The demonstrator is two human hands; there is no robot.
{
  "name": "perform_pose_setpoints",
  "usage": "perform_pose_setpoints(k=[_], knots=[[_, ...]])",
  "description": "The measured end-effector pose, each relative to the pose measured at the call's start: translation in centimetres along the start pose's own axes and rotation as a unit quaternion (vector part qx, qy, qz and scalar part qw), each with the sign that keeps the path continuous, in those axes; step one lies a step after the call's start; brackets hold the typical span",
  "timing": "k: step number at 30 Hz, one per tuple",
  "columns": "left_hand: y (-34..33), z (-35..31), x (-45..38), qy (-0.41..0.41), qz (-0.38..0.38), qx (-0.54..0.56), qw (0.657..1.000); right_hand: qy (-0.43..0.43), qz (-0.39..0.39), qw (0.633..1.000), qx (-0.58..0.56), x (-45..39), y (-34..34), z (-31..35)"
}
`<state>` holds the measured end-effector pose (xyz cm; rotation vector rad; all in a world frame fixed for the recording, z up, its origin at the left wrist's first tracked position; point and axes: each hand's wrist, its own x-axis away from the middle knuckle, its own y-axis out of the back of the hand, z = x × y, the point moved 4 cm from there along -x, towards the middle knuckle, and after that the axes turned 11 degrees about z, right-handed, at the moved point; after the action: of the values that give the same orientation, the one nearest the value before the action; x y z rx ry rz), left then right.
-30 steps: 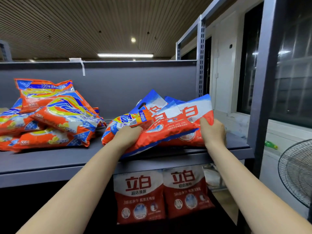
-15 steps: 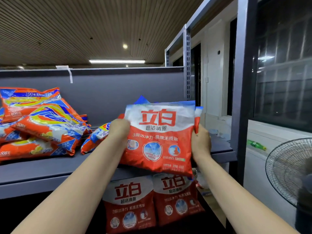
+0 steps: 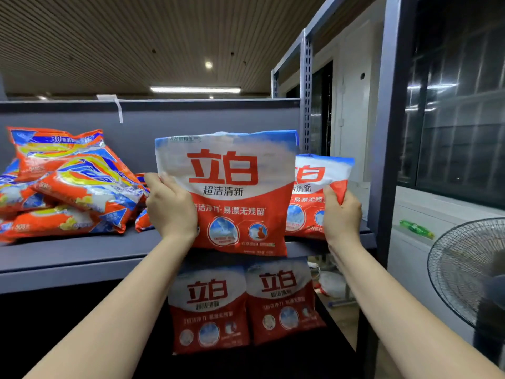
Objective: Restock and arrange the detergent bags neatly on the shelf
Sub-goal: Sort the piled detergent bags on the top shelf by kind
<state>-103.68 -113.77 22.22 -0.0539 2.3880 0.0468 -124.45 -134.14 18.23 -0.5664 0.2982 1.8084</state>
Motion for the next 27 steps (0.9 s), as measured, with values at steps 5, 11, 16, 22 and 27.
perform_pose_setpoints(k=[5,11,16,22,27], knots=[[1.3,-1.2,1.3,-0.036,-0.015,-0.002,0.999,0.049,-0.043,0.998,0.012,2.0,1.8,1.1],[3.4,-0.2,6.1,-0.038,0.007,-0.006,0.999,0.091,-0.054,0.994,-0.032,5.0,4.7,1.1],[5.4,3.0,11.1,0.027,0.027,-0.045,0.998,0.088,0.004,0.996,0.006,8.4,5.7,-1.6],[7.0,7.3,16.0,0.101,0.054,-0.079,0.99,0.033,0.092,0.995,0.02,11.3,6.3,-5.8],[7.2,11.6,18.0,0.174,0.062,-0.107,0.977,-0.04,0.172,0.981,0.082,12.8,5.6,-10.1]])
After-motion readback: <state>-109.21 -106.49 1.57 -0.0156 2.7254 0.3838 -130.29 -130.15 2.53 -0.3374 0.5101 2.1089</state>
